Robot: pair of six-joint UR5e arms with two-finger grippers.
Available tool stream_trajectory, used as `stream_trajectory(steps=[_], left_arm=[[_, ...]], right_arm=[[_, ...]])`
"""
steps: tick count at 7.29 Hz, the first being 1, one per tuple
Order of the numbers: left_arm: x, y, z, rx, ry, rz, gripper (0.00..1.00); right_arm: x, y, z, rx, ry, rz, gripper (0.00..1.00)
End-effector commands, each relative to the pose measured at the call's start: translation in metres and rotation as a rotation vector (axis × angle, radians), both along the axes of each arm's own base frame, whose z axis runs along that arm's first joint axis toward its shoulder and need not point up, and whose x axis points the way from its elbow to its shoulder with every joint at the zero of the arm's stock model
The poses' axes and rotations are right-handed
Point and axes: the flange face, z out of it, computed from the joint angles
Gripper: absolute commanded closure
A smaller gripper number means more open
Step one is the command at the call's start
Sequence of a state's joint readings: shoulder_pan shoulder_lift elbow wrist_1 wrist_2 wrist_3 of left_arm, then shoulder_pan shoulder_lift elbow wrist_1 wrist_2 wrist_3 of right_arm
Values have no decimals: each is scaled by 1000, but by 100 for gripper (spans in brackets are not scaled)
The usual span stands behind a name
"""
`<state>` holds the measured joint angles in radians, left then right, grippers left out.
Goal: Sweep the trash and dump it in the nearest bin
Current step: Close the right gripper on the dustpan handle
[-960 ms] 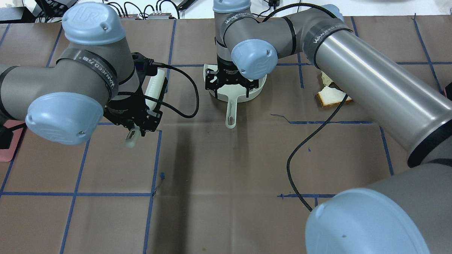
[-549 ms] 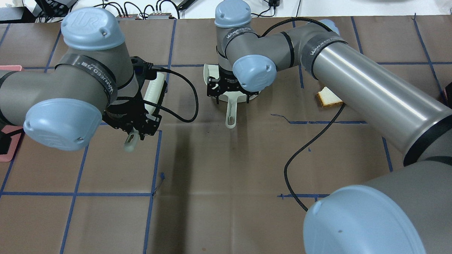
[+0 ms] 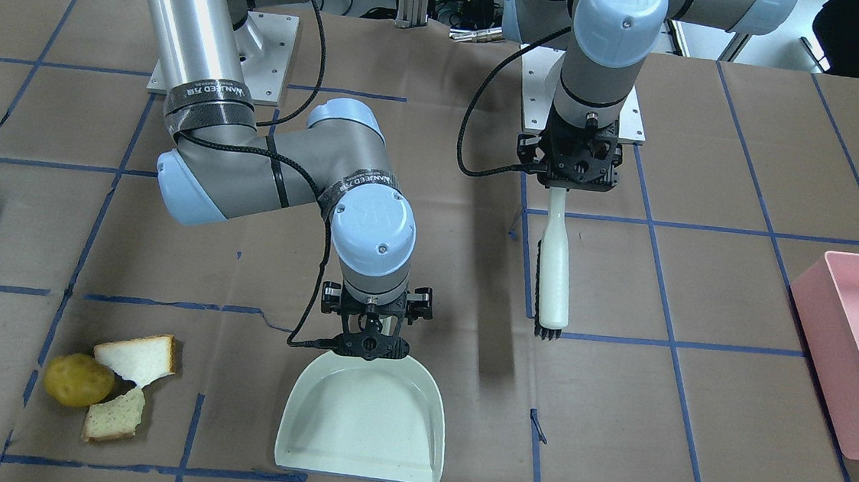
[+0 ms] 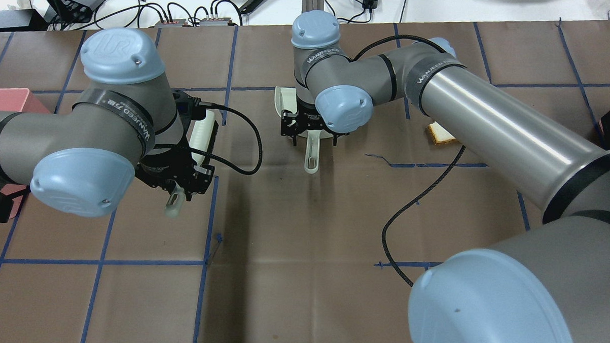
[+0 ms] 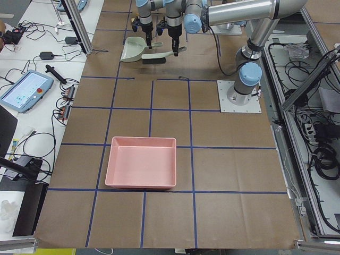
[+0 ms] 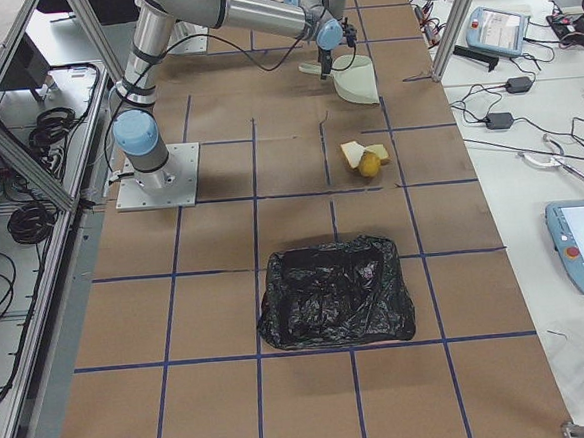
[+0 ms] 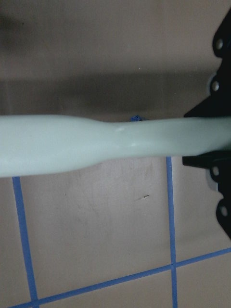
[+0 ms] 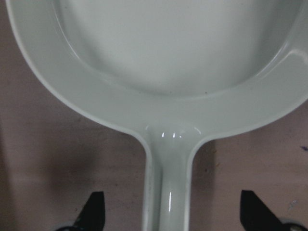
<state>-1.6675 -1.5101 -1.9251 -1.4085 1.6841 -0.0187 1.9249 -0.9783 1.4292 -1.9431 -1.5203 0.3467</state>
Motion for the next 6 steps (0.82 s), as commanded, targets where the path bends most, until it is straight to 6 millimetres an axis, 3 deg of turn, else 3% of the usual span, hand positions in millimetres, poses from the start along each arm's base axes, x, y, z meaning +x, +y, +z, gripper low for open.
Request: stream_trajectory(steps=[1,3,6], left_arm=[[0,0,-1,-2,5,2,100],[0,-1,-2,-1,-2,0,100],[0,-1,-3,1,-1,-8,100]], right_arm=[[1,-1,-7,9,5,-1,2],[0,-3,-14,24,9,-1,29],[-1,-3,-11,23,8,-3,39]])
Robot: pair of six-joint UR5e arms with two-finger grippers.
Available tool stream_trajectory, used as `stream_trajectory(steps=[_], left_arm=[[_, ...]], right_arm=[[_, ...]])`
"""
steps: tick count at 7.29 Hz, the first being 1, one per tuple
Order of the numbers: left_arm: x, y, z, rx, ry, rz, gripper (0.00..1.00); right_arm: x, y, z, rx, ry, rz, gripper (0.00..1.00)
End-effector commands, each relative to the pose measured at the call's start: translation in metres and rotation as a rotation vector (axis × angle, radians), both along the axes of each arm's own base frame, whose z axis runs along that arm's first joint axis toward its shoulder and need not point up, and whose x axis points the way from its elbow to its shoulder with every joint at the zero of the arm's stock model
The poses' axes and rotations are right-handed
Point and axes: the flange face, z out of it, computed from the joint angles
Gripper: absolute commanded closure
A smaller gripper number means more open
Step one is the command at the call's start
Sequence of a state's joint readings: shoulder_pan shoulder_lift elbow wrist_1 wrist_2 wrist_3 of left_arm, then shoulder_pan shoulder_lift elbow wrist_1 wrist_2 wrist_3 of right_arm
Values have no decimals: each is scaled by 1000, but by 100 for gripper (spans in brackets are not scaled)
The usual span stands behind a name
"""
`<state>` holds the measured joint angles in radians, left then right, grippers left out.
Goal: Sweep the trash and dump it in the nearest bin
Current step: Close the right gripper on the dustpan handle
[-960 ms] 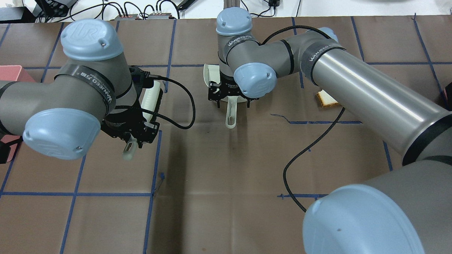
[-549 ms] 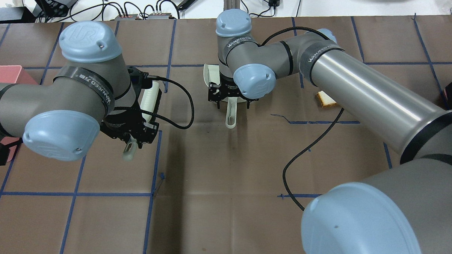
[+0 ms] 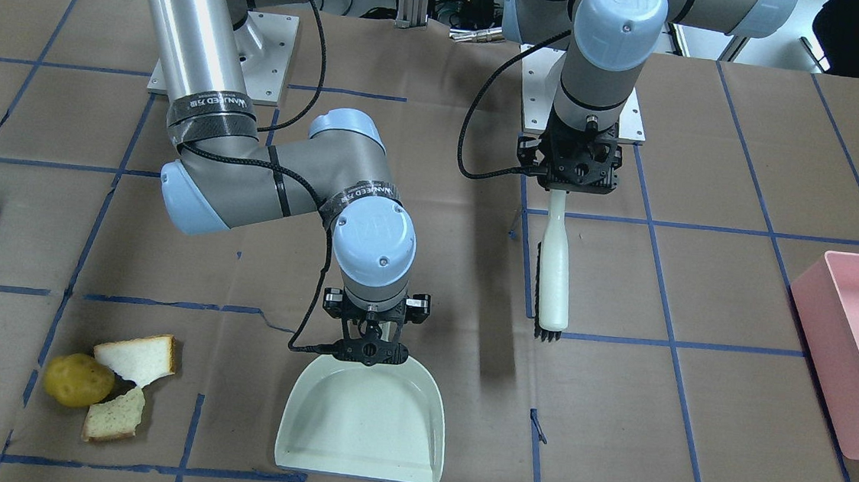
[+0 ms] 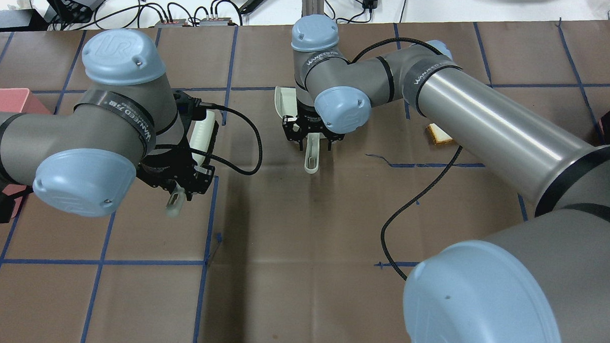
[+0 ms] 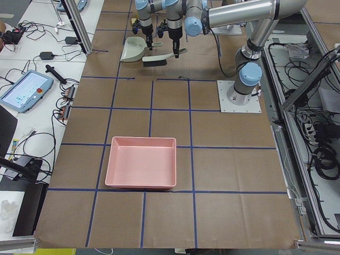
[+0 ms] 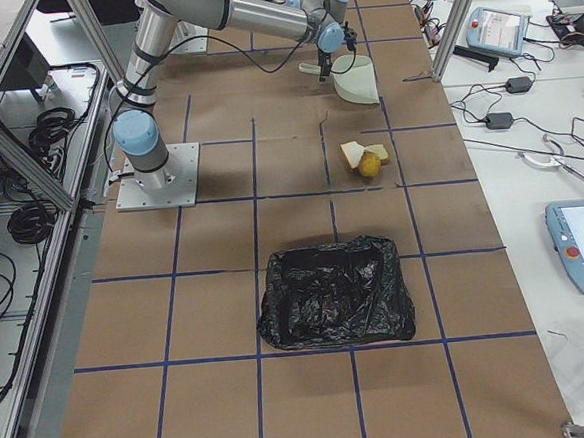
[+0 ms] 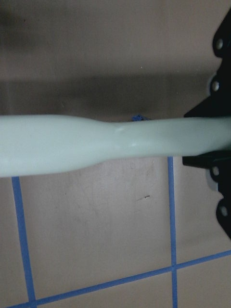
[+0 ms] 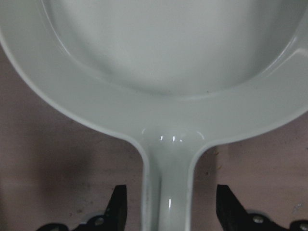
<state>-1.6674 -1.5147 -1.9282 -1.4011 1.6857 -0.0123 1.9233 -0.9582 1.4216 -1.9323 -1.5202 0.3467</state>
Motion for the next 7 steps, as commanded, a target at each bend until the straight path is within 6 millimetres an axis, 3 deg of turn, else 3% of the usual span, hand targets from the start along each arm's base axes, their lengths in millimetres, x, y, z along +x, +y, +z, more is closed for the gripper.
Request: stream_trajectory(steps=[1,3,6,7], left_arm=[[0,0,0,1,0,-2,100],[0,0,0,0,-1,3,100],[0,1,-1,1,-1,4,100],[0,2,-2,4,-1,3,100]], right_arm=[[-2,-1,3,-2,-1,-3,44],[-1,-1,6,-8,-3,-3,53],[-2,0,7,-6,-4,-3,90],[-3,-1,11,-11,-4,-4,96]])
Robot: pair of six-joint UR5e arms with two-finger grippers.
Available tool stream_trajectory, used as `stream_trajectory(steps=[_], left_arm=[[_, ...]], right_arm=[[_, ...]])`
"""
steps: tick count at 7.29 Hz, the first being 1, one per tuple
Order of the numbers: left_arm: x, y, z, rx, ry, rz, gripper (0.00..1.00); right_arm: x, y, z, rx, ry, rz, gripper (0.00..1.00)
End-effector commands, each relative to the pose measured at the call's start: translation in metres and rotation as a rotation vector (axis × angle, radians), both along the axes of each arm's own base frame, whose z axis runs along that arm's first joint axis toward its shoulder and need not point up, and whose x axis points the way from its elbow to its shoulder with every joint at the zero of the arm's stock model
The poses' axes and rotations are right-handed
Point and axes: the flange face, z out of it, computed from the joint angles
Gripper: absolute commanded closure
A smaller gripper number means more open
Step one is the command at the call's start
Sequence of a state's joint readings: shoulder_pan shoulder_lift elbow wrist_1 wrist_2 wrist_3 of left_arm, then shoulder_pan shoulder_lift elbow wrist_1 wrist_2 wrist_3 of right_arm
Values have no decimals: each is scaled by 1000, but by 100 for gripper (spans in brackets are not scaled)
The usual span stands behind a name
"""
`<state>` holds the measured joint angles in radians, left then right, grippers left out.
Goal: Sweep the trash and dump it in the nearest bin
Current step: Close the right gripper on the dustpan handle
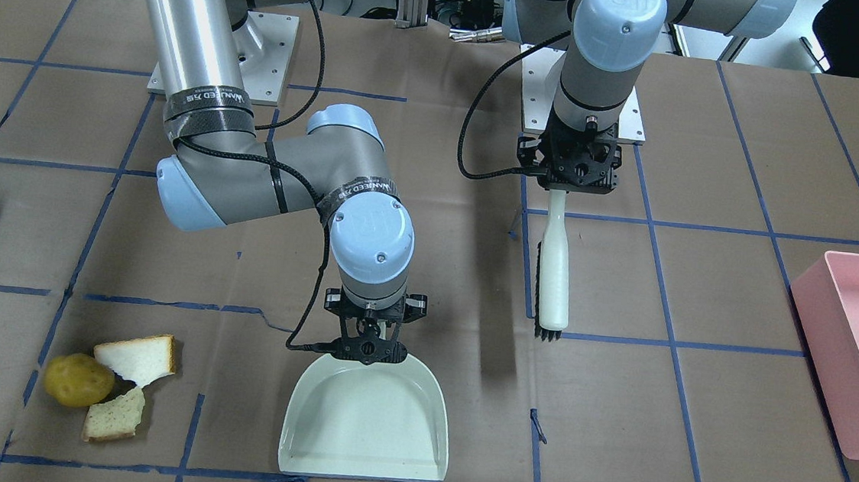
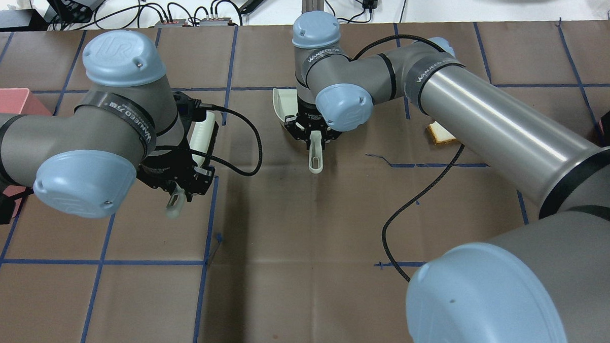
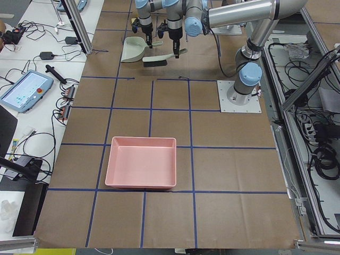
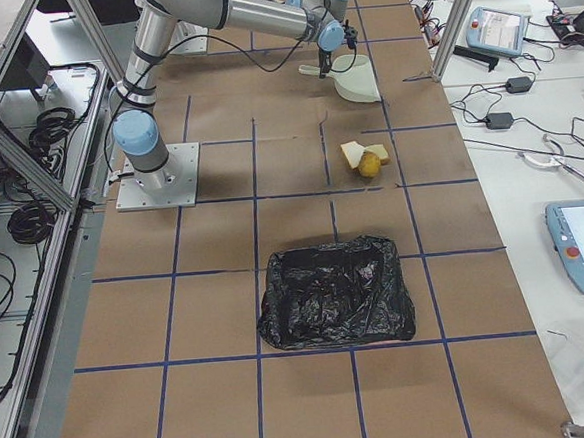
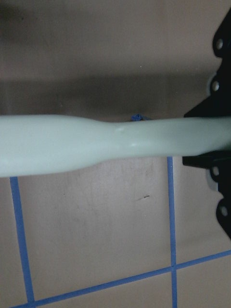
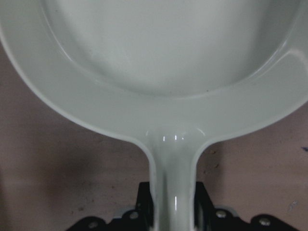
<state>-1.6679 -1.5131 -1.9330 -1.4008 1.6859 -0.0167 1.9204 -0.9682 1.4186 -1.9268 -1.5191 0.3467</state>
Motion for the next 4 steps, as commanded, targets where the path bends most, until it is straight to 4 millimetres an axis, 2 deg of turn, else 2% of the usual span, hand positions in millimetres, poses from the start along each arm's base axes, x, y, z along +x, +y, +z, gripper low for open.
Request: stream_trajectory(steps=[1,4], left_arm=[[0,2,-1,3,-1,1,100],[-1,1,-3,8,1,-1,100]], right_arm=[[-5,-4,11,-16,-5,-7,98],[-20,-12,70,-5,-2,-34,98]])
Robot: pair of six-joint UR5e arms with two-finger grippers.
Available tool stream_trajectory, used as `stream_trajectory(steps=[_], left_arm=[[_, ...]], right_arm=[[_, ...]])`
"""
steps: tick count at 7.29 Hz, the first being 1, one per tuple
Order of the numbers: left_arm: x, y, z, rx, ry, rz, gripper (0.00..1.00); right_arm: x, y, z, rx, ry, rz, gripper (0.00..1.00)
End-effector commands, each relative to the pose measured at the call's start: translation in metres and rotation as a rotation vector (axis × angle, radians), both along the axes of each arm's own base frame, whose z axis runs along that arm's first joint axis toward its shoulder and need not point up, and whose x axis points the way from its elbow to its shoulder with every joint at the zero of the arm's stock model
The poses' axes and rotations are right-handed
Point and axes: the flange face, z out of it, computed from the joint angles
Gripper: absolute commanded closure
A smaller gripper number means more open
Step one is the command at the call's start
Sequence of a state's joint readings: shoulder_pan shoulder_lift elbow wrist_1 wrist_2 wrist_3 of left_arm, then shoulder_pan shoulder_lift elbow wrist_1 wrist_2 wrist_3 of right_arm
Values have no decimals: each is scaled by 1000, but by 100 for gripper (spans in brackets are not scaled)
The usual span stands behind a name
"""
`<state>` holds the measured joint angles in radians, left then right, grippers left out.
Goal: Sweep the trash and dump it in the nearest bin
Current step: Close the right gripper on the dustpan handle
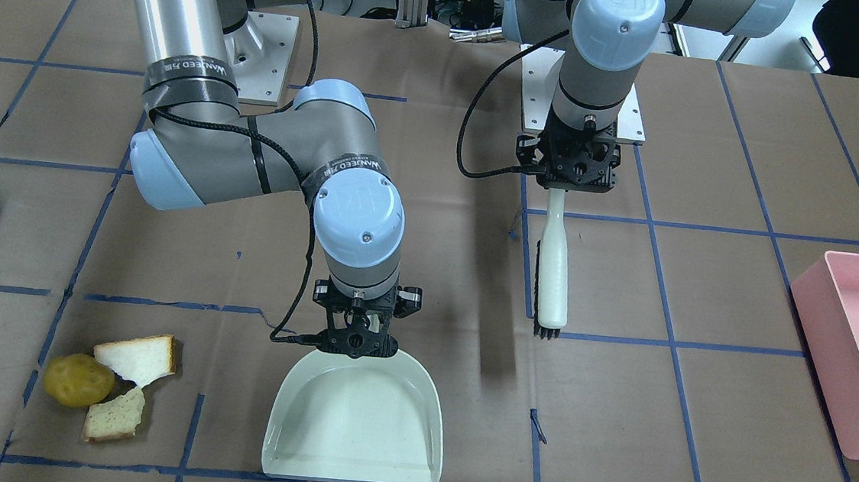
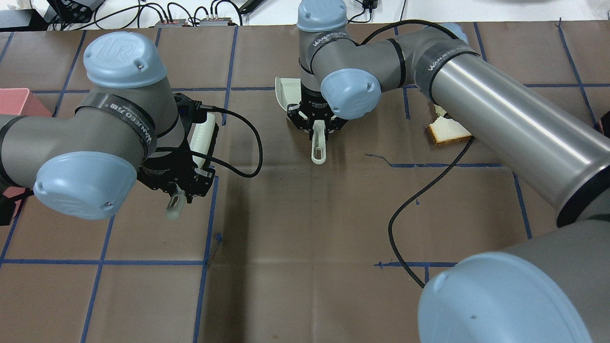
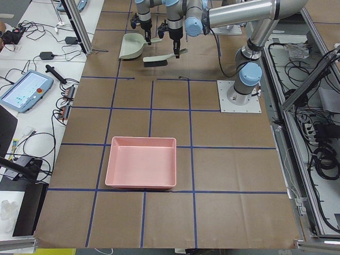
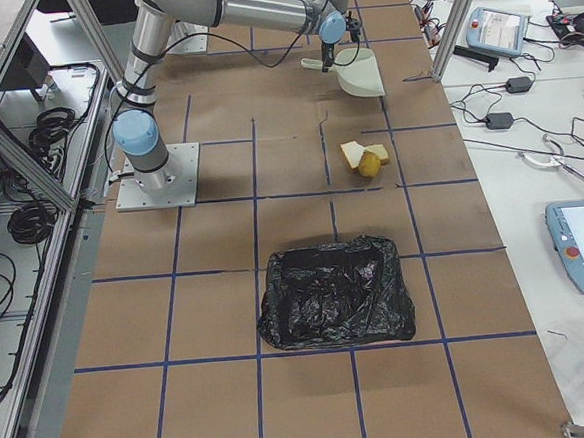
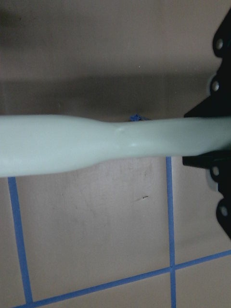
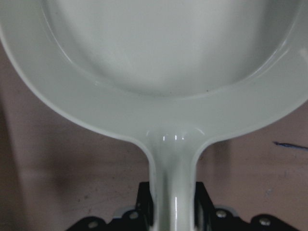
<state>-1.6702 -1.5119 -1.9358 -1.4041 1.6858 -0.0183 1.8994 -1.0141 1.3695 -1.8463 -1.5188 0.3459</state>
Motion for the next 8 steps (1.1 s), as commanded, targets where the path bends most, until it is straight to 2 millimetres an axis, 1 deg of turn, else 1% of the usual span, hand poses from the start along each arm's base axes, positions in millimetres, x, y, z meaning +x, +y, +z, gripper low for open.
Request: stream_trajectory(steps=[1,2,3,4,6,7,8], left_arm=[[-2,-3,-6,13,4,-4,100],[-1,-6,-11,24,4,1,100],[-2,-6,-13,28,1,0,100],[-2,-6,-14,29,1,2,100],[-3,-7,-12,22,4,4,100],[-3,-8,-12,15,5,4,100],[-3,-8,-12,15,5,4,100]], right_arm=[[-15,-11,40,30,10,-26,98],[-30,-15,49,54,16,-26,98],[-45,-14,58,62,11,21,98],[-70,-14,69,79,18,79,98],[-128,-20,92,88,79,243,98],[-160,-25,101,91,95,319,98],[-196,-28,114,96,119,404,98]])
